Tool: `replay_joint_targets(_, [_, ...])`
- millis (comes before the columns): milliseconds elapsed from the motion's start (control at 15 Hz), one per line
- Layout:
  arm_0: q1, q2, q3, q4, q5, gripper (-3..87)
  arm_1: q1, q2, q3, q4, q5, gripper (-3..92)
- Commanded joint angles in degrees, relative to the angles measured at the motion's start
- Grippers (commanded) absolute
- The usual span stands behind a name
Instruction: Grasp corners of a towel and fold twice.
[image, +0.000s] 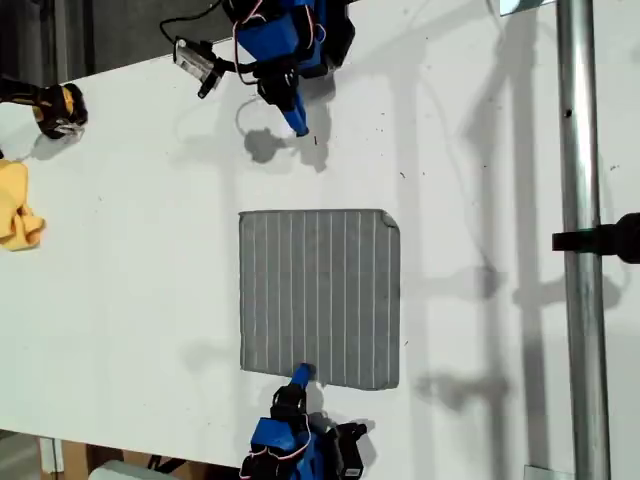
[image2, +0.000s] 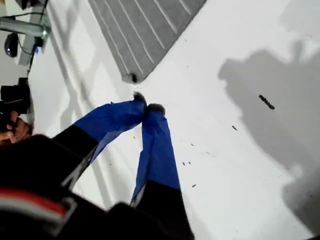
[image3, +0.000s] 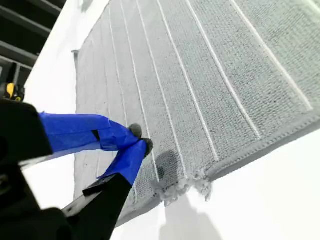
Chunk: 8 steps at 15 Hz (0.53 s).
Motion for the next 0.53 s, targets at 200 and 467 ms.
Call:
replay_joint_targets(200, [-0.70, 0.26, 0.35, -0.70, -0.79, -1.8, -4.57, -43.42, -34.10, -6.59, -8.09, -0.2])
replay_joint_targets(467, [-0.70, 0.26, 0.35, -0.70, -0.88, -1.8, -7.73, -67.32, -60.21, 1.05, -16.35, -0.2])
